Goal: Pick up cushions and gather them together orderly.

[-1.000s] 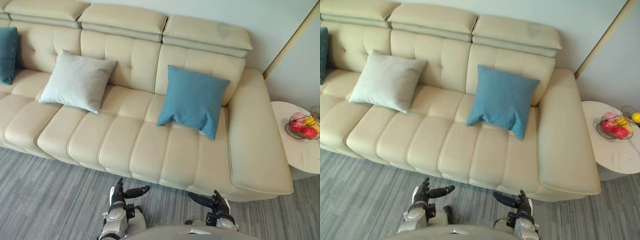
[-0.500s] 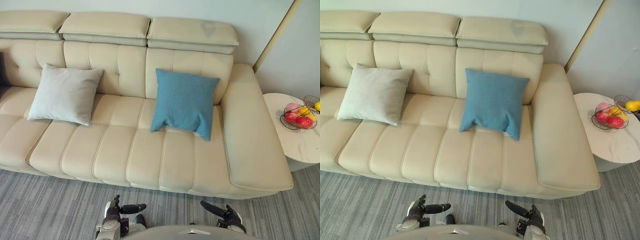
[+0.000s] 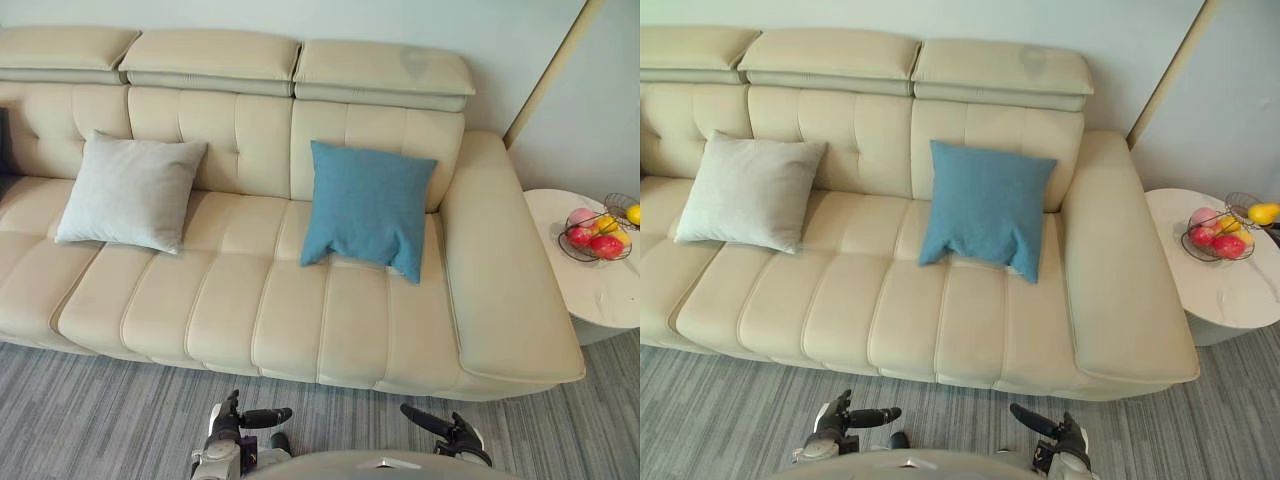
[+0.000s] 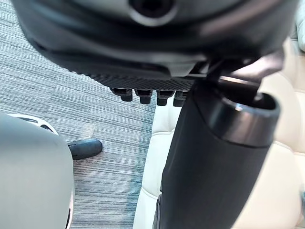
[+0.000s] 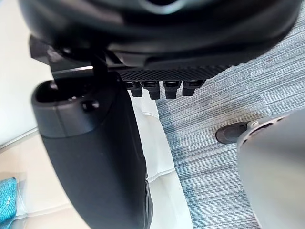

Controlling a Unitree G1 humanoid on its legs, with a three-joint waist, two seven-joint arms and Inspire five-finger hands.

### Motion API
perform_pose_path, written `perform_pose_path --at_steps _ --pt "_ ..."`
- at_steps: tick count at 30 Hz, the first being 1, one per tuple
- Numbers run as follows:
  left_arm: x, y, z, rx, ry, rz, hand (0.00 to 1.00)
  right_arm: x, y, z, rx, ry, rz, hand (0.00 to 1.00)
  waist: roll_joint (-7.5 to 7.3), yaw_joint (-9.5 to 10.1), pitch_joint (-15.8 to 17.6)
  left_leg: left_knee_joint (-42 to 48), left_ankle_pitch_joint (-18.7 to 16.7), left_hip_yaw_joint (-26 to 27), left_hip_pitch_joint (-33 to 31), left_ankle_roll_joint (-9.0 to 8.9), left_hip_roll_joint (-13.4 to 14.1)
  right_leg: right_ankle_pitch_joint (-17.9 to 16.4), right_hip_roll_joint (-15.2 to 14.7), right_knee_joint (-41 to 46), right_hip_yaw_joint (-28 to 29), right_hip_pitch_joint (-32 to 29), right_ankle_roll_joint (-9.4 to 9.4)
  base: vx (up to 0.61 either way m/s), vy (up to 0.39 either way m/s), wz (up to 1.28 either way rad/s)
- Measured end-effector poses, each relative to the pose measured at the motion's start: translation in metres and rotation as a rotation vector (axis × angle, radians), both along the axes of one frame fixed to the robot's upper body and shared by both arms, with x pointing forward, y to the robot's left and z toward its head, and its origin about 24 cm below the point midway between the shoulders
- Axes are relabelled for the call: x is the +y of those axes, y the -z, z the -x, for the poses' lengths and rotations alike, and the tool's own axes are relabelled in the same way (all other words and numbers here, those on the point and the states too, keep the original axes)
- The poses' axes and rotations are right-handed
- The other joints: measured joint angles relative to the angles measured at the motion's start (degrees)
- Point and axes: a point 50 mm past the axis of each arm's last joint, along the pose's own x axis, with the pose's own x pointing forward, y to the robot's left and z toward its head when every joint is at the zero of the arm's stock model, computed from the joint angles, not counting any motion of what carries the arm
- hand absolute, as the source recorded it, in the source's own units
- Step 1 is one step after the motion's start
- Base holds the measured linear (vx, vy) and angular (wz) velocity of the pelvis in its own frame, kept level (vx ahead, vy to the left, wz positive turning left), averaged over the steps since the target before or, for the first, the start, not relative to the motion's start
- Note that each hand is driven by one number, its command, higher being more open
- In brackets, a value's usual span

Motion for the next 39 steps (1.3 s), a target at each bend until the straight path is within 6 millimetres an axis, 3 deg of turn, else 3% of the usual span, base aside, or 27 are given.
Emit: perform_pose_path --at_steps 12,15,18,19,21,24,25,27,28,29,30,31,32,34,37,39 --pt "-0.008 0.003 0.004 0.011 -0.088 0.064 1.00 -0.006 -0.002 0.006 0.007 -0.012 0.008 1.00 1.29 -0.17 0.6 0.0 0.1 6.3 3.5 -0.83 2.4 -0.5 1.6 4.0 6.0 -1.7 0.57 -0.09 -0.014 -0.24" --pt "-0.006 0.002 0.003 0.001 -0.118 0.073 1.00 -0.006 -0.003 0.006 -0.005 -0.017 0.015 1.00 1.01 -0.07 0.7 5.0 -2.2 8.6 2.5 -1.87 4.3 -0.6 3.1 5.7 9.5 -3.6 0.41 -0.01 -0.082 -0.63" --pt "-0.002 0.002 0.005 -0.007 -0.181 0.084 1.00 -0.004 -0.004 0.003 -0.012 -0.026 0.015 1.00 0.67 0.08 0.4 13.5 -4.9 4.1 -1.1 -0.39 5.9 -0.8 4.2 7.7 14.7 -6.7 0.08 0.02 -0.103 -0.94" --pt "-0.008 0.004 0.007 0.001 -0.192 0.096 1.00 -0.010 -0.006 0.001 -0.019 -0.040 0.033 1.00 1.73 0.12 0.0 16.3 -7.4 -0.1 -2.2 -0.13 6.8 -0.3 5.8 8.2 18.7 -8.8 0.07 0.04 -0.107 -1.15" --pt "-0.011 0.004 0.007 0.003 -0.192 0.106 1.00 -0.013 -0.006 0.001 -0.016 -0.041 0.041 1.00 2.56 -0.02 -0.4 16.8 -9.0 -0.1 -2.0 -0.21 7.4 0.2 6.7 8.1 21.0 -9.8 0.28 0.03 0.042 -1.07" --pt "-0.012 0.004 0.007 0.001 -0.200 0.111 1.00 -0.010 -0.007 -0.008 -0.032 -0.068 0.041 1.00 3.05 0.14 -0.6 16.6 -12.2 6.0 -0.3 -1.09 8.7 2.3 9.2 7.6 27.9 -12.5 0.92 0.00 0.119 -1.28" --pt "-0.010 0.004 0.006 -0.004 -0.209 0.108 1.00 -0.001 -0.008 -0.016 -0.048 -0.106 0.028 1.00 2.56 0.14 -0.3 16.6 -13.5 9.4 0.7 -2.37 9.2 3.9 10.7 7.2 31.6 -13.8 1.13 -0.03 0.106 -1.38" --pt "-0.006 0.003 0.004 -0.009 -0.211 0.099 1.00 0.010 -0.008 -0.023 -0.063 -0.129 0.006 1.00 2.08 0.31 0.2 16.6 -13.8 12.8 1.2 -2.39 9.3 5.9 11.5 6.9 32.9 -15.2 1.06 -0.04 0.066 -1.38" --pt "-0.006 0.003 0.003 -0.013 -0.211 0.097 1.00 0.011 -0.009 -0.029 -0.074 -0.165 0.009 1.00 1.87 0.34 0.3 16.6 -13.8 16.5 1.3 -2.39 9.5 8.5 11.9 6.1 29.2 -17.1 -0.06 -0.05 0.018 -1.55" --pt "-0.005 0.002 0.002 -0.015 -0.211 0.096 1.00 0.012 -0.010 -0.032 -0.080 -0.167 0.009 1.00 1.89 0.60 0.3 16.7 -13.8 18.1 1.4 -2.38 10.1 9.2 11.9 5.6 26.2 -17.7 -1.02 -0.05 0.020 -1.52" --pt "-0.007 0.002 0.000 -0.016 -0.206 0.100 1.00 0.012 -0.012 -0.039 -0.097 -0.171 0.012 1.00 2.19 0.66 0.7 16.5 -13.7 21.6 1.8 -2.52 10.4 7.3 9.6 8.0 14.9 -20.4 -3.88 -0.02 0.008 -1.22" --pt "-0.009 0.002 -0.004 -0.024 -0.195 0.104 1.00 0.011 -0.012 -0.040 -0.098 -0.170 0.017 1.00 2.47 0.55 1.0 15.9 -13.4 23.7 2.8 -2.97 10.2 5.1 7.1 11.4 6.1 -22.1 -5.11 0.03 0.035 -1.38" --pt "-0.011 0.002 -0.003 -0.018 -0.174 0.102 1.00 0.007 -0.012 -0.037 -0.091 -0.164 0.026 1.00 2.70 0.41 1.1 15.6 -13.4 26.5 4.5 -3.04 10.0 3.5 2.1 15.8 -6.9 -22.6 -6.65 0.04 0.015 -0.99" --pt "-0.012 0.003 0.000 -0.009 -0.167 0.102 1.00 0.003 -0.012 -0.036 -0.093 -0.143 0.038 1.00 3.38 0.20 1.2 14.2 -12.5 29.8 7.2 -4.51 10.1 1.7 -1.3 19.5 -17.7 -22.3 -7.43 0.09 -0.039 -0.91" --pt "-0.016 0.002 -0.003 -0.011 -0.133 0.103 1.00 -0.004 -0.014 -0.040 -0.102 -0.130 0.059 1.00 3.88 0.09 1.8 13.4 -9.9 29.7 8.3 -5.27 10.7 -1.5 1.0 22.2 -15.8 -24.2 -7.95 0.13 -0.161 -0.61" --pt "-0.017 0.003 -0.001 -0.003 -0.121 0.111 1.00 -0.004 -0.015 -0.043 -0.103 -0.132 0.059 1.00 4.20 -0.14 2.1 19.0 -9.3 28.8 7.7 -4.76 13.1 -2.7 2.7 22.9 -13.8 -24.5 -8.57 0.14 -0.304 -0.75"
